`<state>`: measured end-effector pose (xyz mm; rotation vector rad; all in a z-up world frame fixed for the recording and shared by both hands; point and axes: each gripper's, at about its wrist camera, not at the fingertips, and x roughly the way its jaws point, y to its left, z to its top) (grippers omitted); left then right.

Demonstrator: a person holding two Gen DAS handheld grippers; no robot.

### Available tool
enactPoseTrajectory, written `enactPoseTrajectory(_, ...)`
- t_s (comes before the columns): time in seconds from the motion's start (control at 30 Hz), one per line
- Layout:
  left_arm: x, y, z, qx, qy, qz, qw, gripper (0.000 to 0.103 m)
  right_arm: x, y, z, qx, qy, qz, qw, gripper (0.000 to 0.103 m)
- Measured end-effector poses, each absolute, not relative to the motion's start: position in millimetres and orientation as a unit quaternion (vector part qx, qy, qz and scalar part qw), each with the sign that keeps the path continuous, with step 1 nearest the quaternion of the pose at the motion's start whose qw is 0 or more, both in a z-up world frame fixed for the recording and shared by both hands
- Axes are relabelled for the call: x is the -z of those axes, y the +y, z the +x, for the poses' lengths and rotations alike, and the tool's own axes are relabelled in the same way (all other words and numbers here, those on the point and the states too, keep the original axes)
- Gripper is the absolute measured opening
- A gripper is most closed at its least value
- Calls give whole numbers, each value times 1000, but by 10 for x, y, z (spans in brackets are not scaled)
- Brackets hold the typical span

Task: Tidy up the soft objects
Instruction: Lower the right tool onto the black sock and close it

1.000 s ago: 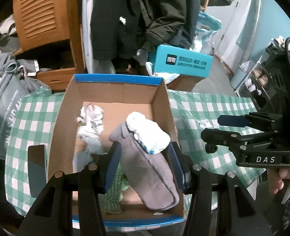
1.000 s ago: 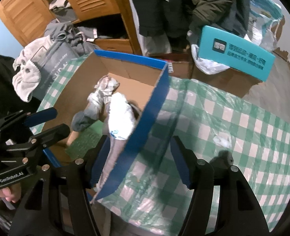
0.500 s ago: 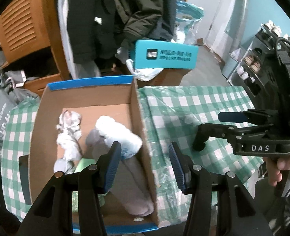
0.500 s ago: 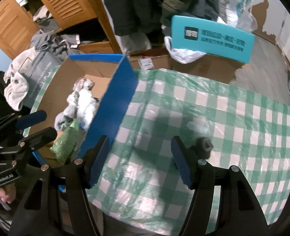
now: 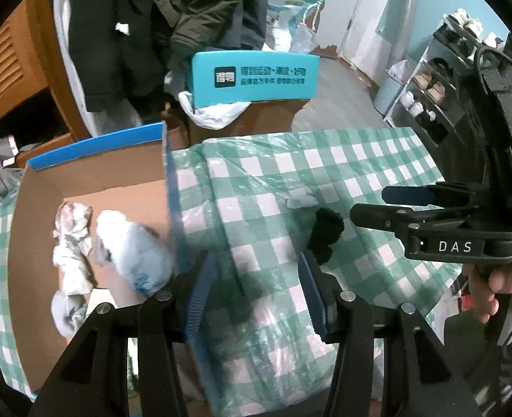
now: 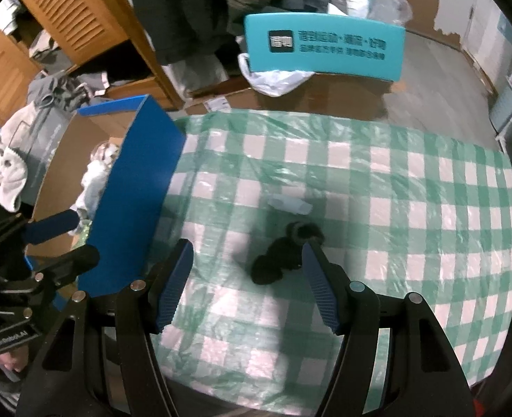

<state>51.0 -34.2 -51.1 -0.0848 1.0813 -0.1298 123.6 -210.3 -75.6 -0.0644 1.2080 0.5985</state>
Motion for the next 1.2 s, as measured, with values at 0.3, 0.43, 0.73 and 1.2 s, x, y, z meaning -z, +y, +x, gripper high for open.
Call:
enactPoseTrajectory(0.3,707,-545,693,72,529,-42,844,51,910,-2307,1343,-251,572,-20,780,66)
enactPoseTrajectory(0.43,848,-633,771,74,539,-37,838,52,1053,-2340,1381,-241,584,-19,775,66)
enactPoseTrajectory(0.73,1141,-666,922,73,560,-53,823,52,1329,-2302,1468,-225,605,-23,763,66)
enactPoseTrajectory(1.2,1380,-709,1005,76,575,-38,814,53,1687,-2164,1632,-211,636,-10,742,66)
